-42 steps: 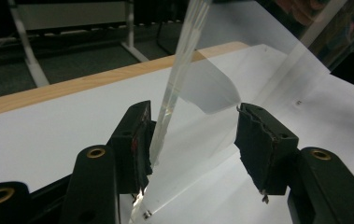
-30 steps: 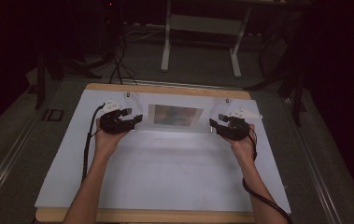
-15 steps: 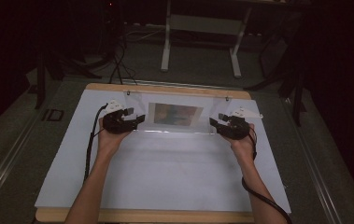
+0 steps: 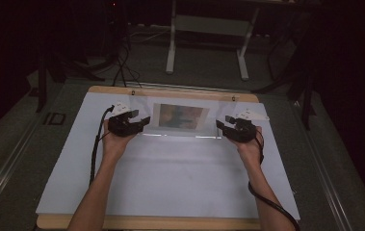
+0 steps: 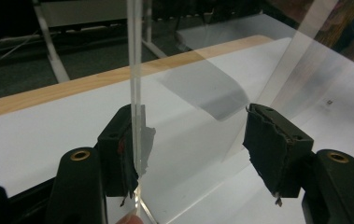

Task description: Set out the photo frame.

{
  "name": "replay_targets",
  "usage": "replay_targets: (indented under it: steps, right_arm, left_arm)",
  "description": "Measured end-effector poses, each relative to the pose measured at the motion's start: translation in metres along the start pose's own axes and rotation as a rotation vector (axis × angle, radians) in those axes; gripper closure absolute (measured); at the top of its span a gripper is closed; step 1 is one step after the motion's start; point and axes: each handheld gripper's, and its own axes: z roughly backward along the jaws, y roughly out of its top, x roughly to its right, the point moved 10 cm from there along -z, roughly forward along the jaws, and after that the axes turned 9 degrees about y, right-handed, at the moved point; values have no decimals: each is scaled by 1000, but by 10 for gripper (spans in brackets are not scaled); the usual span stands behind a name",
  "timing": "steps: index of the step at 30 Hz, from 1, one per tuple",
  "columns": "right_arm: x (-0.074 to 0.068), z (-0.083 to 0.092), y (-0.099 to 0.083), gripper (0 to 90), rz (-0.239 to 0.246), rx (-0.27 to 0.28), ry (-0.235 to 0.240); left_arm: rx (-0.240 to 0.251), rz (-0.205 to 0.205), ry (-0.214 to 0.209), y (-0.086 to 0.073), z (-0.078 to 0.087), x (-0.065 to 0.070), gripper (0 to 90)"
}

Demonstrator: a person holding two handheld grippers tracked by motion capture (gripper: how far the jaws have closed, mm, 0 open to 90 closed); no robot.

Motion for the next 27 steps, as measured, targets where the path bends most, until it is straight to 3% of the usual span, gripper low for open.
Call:
replay_targets:
  steps: [10, 27]
  right_arm:
    - [0, 0, 1, 509, -8, -7, -5]
    - [-7, 16, 3, 531, -18, 15, 13]
  left_arm:
    - [-6, -11, 14, 0, 2, 1, 404]
    - [-24, 12, -23, -2, 12, 9, 418]
